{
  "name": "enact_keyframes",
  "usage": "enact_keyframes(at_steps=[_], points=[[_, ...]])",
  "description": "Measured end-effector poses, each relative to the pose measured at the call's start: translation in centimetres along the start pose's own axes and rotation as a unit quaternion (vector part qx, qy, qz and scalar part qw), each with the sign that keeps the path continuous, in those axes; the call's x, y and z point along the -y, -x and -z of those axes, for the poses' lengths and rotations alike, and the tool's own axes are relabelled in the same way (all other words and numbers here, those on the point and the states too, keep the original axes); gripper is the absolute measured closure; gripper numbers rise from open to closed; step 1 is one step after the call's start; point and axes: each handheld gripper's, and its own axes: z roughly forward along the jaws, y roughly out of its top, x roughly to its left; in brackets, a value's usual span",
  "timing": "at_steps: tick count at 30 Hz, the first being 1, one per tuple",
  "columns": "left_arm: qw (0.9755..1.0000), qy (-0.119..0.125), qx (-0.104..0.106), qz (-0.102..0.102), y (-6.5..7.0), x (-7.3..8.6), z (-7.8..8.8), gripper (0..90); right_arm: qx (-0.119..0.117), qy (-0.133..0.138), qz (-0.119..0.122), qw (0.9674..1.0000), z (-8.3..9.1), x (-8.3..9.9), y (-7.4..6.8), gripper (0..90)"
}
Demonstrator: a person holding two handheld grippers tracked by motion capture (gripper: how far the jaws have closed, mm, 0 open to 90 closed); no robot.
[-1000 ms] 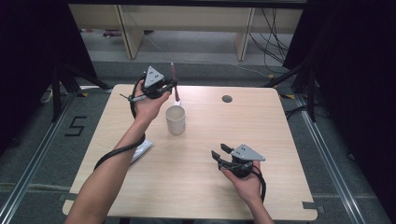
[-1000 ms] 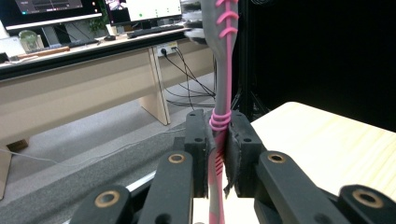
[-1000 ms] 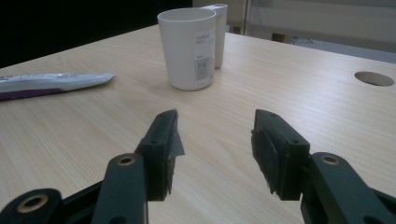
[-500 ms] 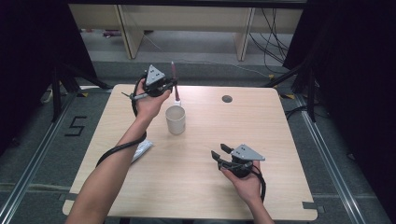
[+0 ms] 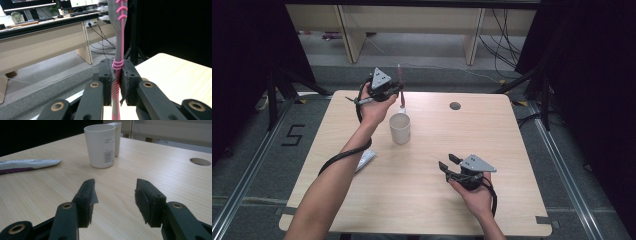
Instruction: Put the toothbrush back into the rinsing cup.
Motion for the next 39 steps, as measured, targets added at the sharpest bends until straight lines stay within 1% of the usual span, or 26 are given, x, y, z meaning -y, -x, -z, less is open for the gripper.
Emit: enact_keyframes(at_steps=[1,3,5,6,7,8,9,10,11,12,14,15,17,20,21,22,23,24,25,26,30,31,33,34,36,39], points=[[1.0000,-0.001,-0.001,0.000,0.0,0.0,0.0,80.1,-0.001,-0.004,-0.006,1.0000,0.1,0.0,-0.1,50.7],[1.0000,-0.003,-0.002,-0.001,0.0,0.1,-0.2,80.1,0.000,-0.002,-0.003,1.0000,0.0,0.0,-0.1,50.7],[1.0000,-0.006,-0.003,0.000,0.0,0.3,-0.3,80.1,-0.004,-0.003,-0.006,1.0000,0.0,0.0,-0.1,50.6],[1.0000,-0.008,-0.003,-0.002,-0.1,0.4,-0.3,80.0,-0.001,-0.003,-0.001,1.0000,0.0,0.0,0.0,50.6],[0.9999,-0.008,-0.006,-0.003,-0.1,0.4,-0.4,80.1,-0.005,0.002,-0.005,1.0000,-0.1,0.1,-0.1,50.6],[0.9999,-0.009,-0.007,-0.003,-0.1,0.5,-0.5,80.1,-0.014,-0.002,-0.017,0.9998,-0.1,0.2,-0.2,50.6],[0.9999,-0.011,-0.006,-0.002,-0.2,0.6,-0.5,80.1,-0.014,-0.002,-0.012,0.9998,-0.1,0.2,-0.2,50.6],[0.9998,-0.017,-0.006,0.008,-0.1,0.7,-0.5,80.1,-0.014,-0.002,-0.012,0.9998,-0.1,0.2,-0.2,50.6],[0.9999,-0.013,-0.007,-0.002,-0.3,0.7,-0.6,80.0,-0.014,-0.004,-0.018,0.9997,-0.1,0.2,-0.3,50.6],[0.9999,-0.014,-0.007,-0.002,-0.3,0.7,-0.6,80.0,-0.014,-0.004,-0.018,0.9997,-0.1,0.2,-0.3,50.6],[0.9999,-0.015,-0.008,-0.001,-0.3,0.8,-0.7,80.0,-0.005,0.000,-0.006,1.0000,-0.1,0.1,-0.1,50.5],[0.9998,-0.016,-0.008,-0.001,-0.3,0.9,-0.7,80.0,-0.001,-0.004,-0.003,1.0000,0.0,0.1,-0.1,50.5],[0.9998,-0.019,-0.007,-0.001,-0.3,1.0,-0.8,80.0,-0.005,-0.001,-0.006,1.0000,-0.1,0.2,-0.1,50.5],[0.9997,-0.022,-0.006,-0.001,-0.4,1.1,-0.8,80.0,-0.009,-0.012,-0.019,0.9997,0.0,0.2,-0.3,50.4],[0.9997,-0.023,-0.006,0.000,-0.4,1.1,-0.8,80.0,-0.003,-0.008,-0.006,0.9999,0.0,0.2,-0.1,50.4],[0.9997,-0.025,-0.006,-0.001,-0.4,1.2,-0.8,80.0,-0.002,-0.006,-0.004,1.0000,0.0,0.2,-0.1,50.4],[0.9996,-0.026,-0.005,-0.001,-0.4,1.2,-0.9,80.0,-0.001,-0.004,-0.018,0.9998,-0.1,0.2,-0.3,50.4],[0.9996,-0.027,-0.005,-0.001,-0.3,1.2,-0.9,80.0,-0.001,-0.004,-0.018,0.9998,-0.1,0.2,-0.3,50.4],[0.9996,-0.028,-0.004,-0.001,-0.3,1.3,-0.9,80.0,0.000,-0.002,-0.008,1.0000,-0.1,0.2,-0.2,50.4],[0.9996,-0.028,-0.003,0.000,-0.3,1.3,-0.9,80.0,-0.003,-0.008,-0.007,0.9999,0.0,0.1,-0.2,50.4],[0.9994,-0.033,-0.002,0.001,-0.3,1.5,-1.1,80.0,-0.005,-0.009,-0.008,0.9999,-0.1,0.2,-0.2,50.4],[0.9994,-0.035,-0.001,0.000,-0.3,1.5,-1.1,80.0,-0.005,-0.008,-0.005,0.9999,-0.1,0.2,-0.2,50.3],[0.9993,-0.037,-0.001,0.002,-0.3,1.6,-1.2,80.0,-0.011,-0.014,-0.016,0.9997,-0.1,0.2,-0.3,50.4],[0.9993,-0.038,-0.001,0.002,-0.3,1.6,-1.2,80.0,-0.008,-0.012,-0.009,0.9998,-0.1,0.2,-0.2,50.4],[0.9991,-0.041,-0.001,0.001,-0.4,1.7,-1.3,80.0,-0.012,-0.013,-0.022,0.9996,-0.1,0.2,-0.4,50.3],[0.9990,-0.045,0.001,0.002,-0.3,1.8,-1.4,80.0,-0.010,-0.011,-0.019,0.9997,-0.2,0.2,-0.4,50.3]])
